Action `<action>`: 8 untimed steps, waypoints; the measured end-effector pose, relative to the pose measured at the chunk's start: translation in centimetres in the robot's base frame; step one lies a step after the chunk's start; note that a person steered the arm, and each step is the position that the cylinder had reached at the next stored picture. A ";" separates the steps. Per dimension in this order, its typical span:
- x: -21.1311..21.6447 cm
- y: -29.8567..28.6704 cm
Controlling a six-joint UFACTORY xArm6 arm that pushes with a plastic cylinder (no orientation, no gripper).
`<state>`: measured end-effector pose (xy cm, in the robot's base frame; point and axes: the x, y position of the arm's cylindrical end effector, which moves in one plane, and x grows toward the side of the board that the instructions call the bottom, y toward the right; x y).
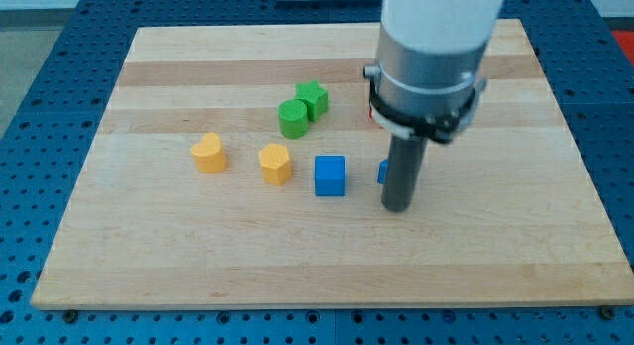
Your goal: Move yellow heart a bit left
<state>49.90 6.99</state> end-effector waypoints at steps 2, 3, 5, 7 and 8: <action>-0.9 1.5; 4.9 0.2; 6.5 -4.1; 6.4 -4.3; 6.5 -5.8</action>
<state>56.38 1.16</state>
